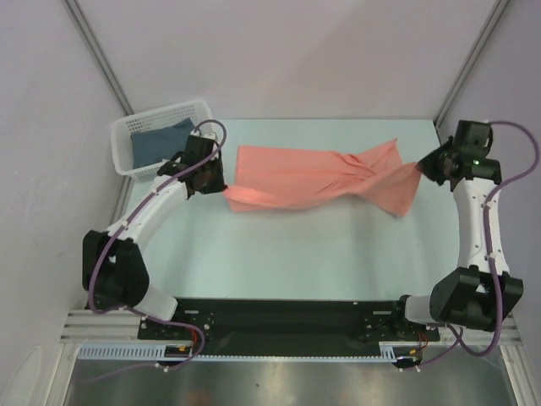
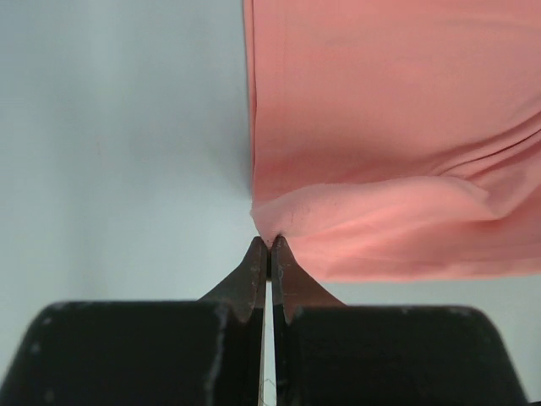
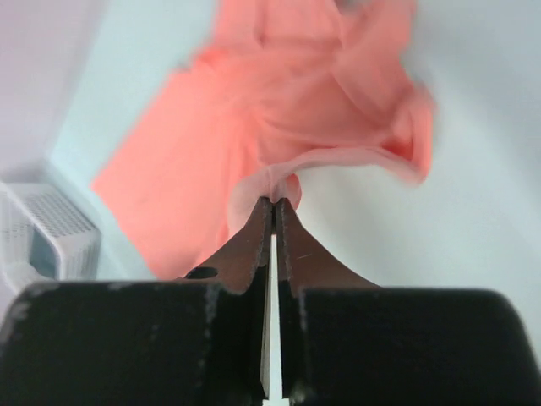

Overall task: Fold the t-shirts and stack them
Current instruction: Flatten the tshirt out

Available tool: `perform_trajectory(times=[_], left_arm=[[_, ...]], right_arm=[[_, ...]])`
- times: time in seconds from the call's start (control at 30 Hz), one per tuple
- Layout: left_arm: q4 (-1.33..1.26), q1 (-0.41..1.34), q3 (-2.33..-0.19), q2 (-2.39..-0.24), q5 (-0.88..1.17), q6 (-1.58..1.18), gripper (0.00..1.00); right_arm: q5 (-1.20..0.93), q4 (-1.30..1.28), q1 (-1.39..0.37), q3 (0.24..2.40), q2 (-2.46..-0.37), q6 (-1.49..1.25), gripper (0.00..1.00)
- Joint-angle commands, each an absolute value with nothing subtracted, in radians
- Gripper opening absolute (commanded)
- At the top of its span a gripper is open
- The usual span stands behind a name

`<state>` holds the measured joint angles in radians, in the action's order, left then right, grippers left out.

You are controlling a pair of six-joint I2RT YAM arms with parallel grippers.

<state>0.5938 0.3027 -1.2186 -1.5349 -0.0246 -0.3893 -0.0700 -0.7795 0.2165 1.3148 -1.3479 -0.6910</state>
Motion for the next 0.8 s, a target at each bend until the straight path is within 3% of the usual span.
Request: perform_trajectory(times=[0.0, 0.23, 0.53, 0.77], left_arm=[[0.609, 0.298, -1.295, -1.408, -0.107, -0.296, 0.00], [0.560, 0.299, -1.393, -1.257, -0.086, -0.218, 0.00], [0.316, 0.299, -1.459, -0.976, 0.141, -0.150, 0.00], [0.339, 0.299, -1.641, -0.939, 0.183, -0.124, 0.00]], right_arm=[[-0.023, -0.816, 0.256, 1.475, -1.319, -0.555, 0.00], [-0.141, -0.691, 0.307, 1.788, -1.270, -0.548, 0.00], [-0.143, -0.585, 0.348, 2.167, -1.175, -0.453, 0.00], [-0.120, -0.473, 0.347, 2.400, -1.175, -0.426, 0.00]])
